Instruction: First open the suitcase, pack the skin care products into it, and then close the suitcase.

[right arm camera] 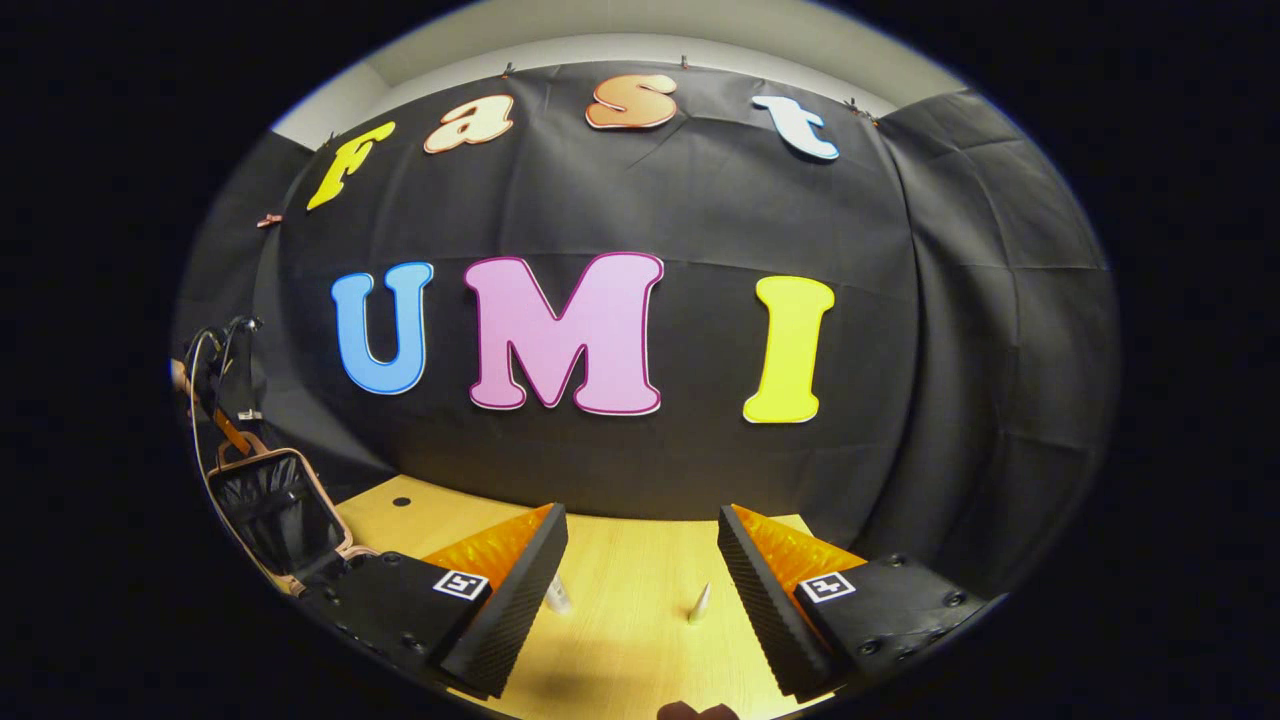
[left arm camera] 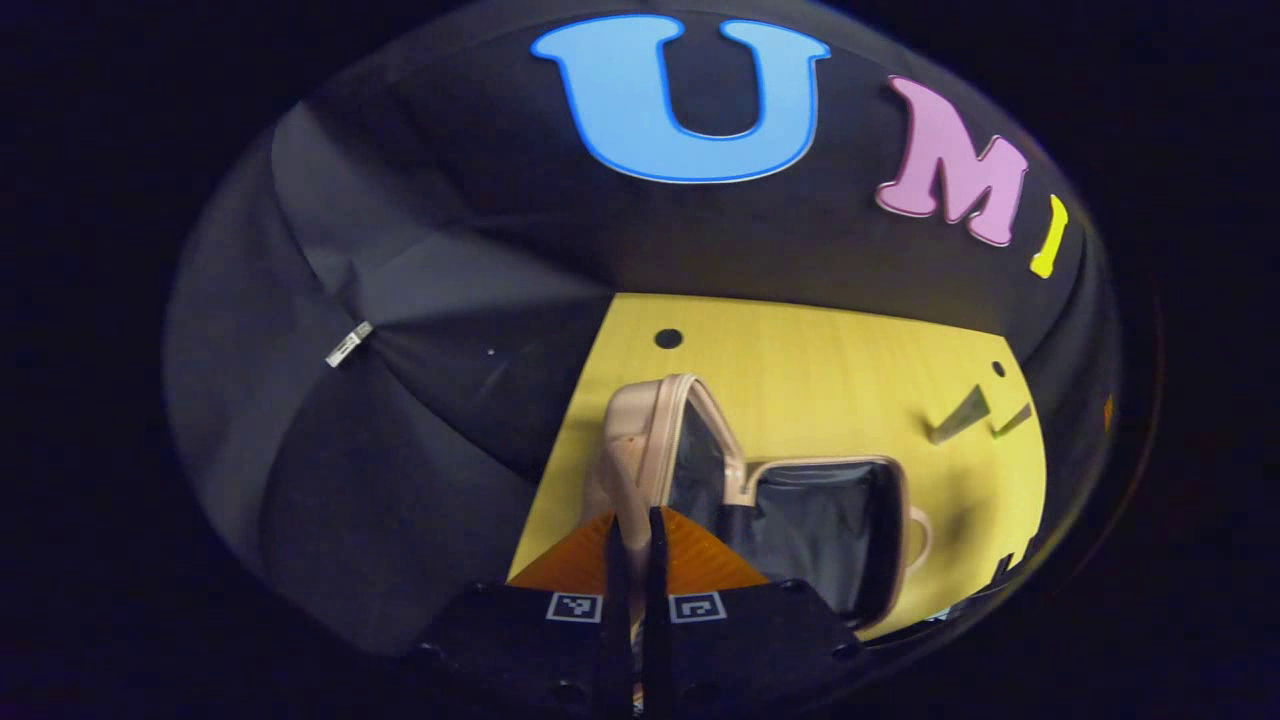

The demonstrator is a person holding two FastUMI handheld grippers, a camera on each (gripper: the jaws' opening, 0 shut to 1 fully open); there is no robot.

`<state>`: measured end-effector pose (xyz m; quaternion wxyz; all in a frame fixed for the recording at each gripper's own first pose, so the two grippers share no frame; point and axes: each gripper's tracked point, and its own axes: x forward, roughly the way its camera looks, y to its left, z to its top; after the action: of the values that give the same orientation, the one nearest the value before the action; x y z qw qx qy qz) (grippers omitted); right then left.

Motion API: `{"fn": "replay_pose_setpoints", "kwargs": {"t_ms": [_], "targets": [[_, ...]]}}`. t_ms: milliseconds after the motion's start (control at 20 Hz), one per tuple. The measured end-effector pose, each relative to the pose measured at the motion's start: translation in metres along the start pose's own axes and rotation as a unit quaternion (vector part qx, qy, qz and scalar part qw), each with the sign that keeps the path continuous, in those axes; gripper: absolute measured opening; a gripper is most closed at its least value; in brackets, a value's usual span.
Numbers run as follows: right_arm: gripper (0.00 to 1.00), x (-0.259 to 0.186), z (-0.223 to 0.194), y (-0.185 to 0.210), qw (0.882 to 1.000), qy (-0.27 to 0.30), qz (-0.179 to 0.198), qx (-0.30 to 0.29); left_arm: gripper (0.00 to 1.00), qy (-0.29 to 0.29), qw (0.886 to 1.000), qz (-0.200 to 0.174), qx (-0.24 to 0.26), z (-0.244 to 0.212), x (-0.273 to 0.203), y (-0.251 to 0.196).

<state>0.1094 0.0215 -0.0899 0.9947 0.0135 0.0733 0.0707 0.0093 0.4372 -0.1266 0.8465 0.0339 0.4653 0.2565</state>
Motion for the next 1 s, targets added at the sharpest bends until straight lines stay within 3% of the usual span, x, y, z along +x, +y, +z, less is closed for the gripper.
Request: {"fn": "replay_pose_setpoints", "kwargs": {"t_ms": [200, 500, 700, 750, 800, 850, 900, 950, 1000], "targets": [[0.96, 0.001, -0.001, 0.01, 1.0, 0.019, -0.022, -0.002, 0.07, 0.061, 0.998, 0.03, -0.007, -0.047, 0.089, 0.055], [0.96, 0.012, -0.015, 0.021, 0.997, 0.063, -0.048, -0.01, 0.08, 0.159, 0.985, -0.004, -0.067, -0.13, 0.191, 0.063], [0.96, 0.024, -0.025, 0.024, 0.994, 0.084, -0.062, 0.014, 0.1, 0.12, 0.993, 0.004, -0.014, -0.128, 0.203, 0.08], [0.96, 0.029, -0.025, 0.024, 0.994, 0.085, -0.066, 0.014, 0.23, 0.104, 0.995, -0.001, -0.008, -0.124, 0.2, 0.081], [0.96, 0.032, -0.025, 0.021, 0.994, 0.083, -0.069, 0.005, 0.34, 0.086, 0.996, 0.017, 0.004, -0.116, 0.191, 0.09], [0.96, 0.034, -0.024, 0.017, 0.994, 0.081, -0.075, -0.006, 0.72, 0.066, 0.997, 0.026, 0.008, -0.107, 0.183, 0.097], [0.96, 0.036, -0.023, 0.012, 0.994, 0.077, -0.081, -0.014, 0.81, 0.035, 0.999, 0.019, 0.006, -0.093, 0.172, 0.094], [0.96, 0.038, -0.022, 0.007, 0.993, 0.071, -0.088, -0.018, 1.0, 0.0, 1.0, 0.01, 0.001, -0.076, 0.157, 0.088], [0.96, 0.039, -0.022, 0.003, 0.993, 0.067, -0.094, -0.019, 0.99, -0.039, 0.999, 0.003, 0.004, -0.058, 0.138, 0.076]]}}
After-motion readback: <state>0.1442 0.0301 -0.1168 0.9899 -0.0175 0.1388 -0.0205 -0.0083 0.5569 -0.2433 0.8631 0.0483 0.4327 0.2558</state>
